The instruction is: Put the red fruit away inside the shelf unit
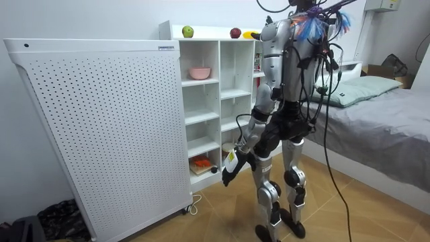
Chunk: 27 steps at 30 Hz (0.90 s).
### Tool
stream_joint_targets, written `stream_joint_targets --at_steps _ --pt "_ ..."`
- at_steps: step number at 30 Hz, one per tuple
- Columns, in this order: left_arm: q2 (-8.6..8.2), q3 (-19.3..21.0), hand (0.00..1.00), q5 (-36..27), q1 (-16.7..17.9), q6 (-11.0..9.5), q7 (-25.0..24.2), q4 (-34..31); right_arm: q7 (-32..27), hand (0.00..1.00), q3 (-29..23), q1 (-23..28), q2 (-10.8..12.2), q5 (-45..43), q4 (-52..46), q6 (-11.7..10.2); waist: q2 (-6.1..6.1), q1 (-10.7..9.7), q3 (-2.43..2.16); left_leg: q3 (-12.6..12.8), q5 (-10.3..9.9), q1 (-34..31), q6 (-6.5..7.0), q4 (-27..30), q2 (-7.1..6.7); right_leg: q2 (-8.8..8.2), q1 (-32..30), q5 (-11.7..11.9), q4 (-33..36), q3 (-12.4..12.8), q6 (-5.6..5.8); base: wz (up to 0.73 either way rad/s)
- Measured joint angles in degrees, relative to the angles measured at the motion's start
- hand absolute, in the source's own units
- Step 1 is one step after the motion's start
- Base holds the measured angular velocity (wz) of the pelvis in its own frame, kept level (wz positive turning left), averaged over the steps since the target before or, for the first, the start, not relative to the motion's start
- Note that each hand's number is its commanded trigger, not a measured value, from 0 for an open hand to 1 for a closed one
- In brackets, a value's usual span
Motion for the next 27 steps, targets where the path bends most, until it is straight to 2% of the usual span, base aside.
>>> stream_joint_targets --at_steps 2,6,11,13,18,27 --pt "-0.01 0.13 0.00 0.55 0.02 0.79 -0.02 -0.27 1.30 0.00 -0.01 -1.93 -0.05 3.11 1.75 0.20 -0.17 0.56 0.06 -0.07 0.04 -0.05 0.04 0.04 -0.02 -0.09 -0.01 0.00 0.01 -0.44 0.00 0.04" --pt "0.15 0.26 0.00 1.15 0.14 2.13 -0.33 -2.73 4.45 0.00 -0.24 -5.24 -1.72 9.99 7.28 2.69 -0.71 1.46 0.13 -0.16 0.04 -0.28 0.04 0.39 -0.02 -0.12 0.01 0.00 0.02 -0.62 0.00 0.02" --pt "0.33 0.24 0.00 1.20 0.50 3.24 -2.73 -4.84 6.81 0.00 -0.22 -7.43 -1.79 12.99 8.82 4.55 -0.59 1.55 0.15 -0.39 0.04 -0.87 0.03 0.90 -0.04 -0.14 -0.20 0.00 0.11 -1.02 0.00 0.01" --pt "0.35 0.22 0.00 1.24 0.48 3.25 -3.63 -4.90 7.18 0.00 -0.25 -8.90 -2.16 13.85 8.89 4.59 -0.58 1.43 0.16 -0.45 0.04 -1.25 0.02 1.07 -0.06 -0.15 -0.45 0.00 0.11 -1.21 0.00 0.02" --pt "0.36 0.18 0.00 1.16 0.41 3.23 -4.69 -4.79 8.21 0.00 -0.19 -10.89 -5.21 15.99 10.75 4.57 -0.54 1.54 0.18 -1.16 0.04 -1.23 0.01 1.46 -0.12 -0.22 0.02 0.00 0.16 -2.36 0.00 0.07" --pt "0.51 0.22 0.00 1.19 0.42 3.20 -4.86 -4.35 8.68 0.00 -0.18 -12.19 -6.75 15.91 14.38 4.54 -0.56 1.73 0.15 -1.69 0.04 -1.69 0.01 1.58 -0.18 -0.36 -0.15 0.00 0.20 -3.55 0.00 0.02"
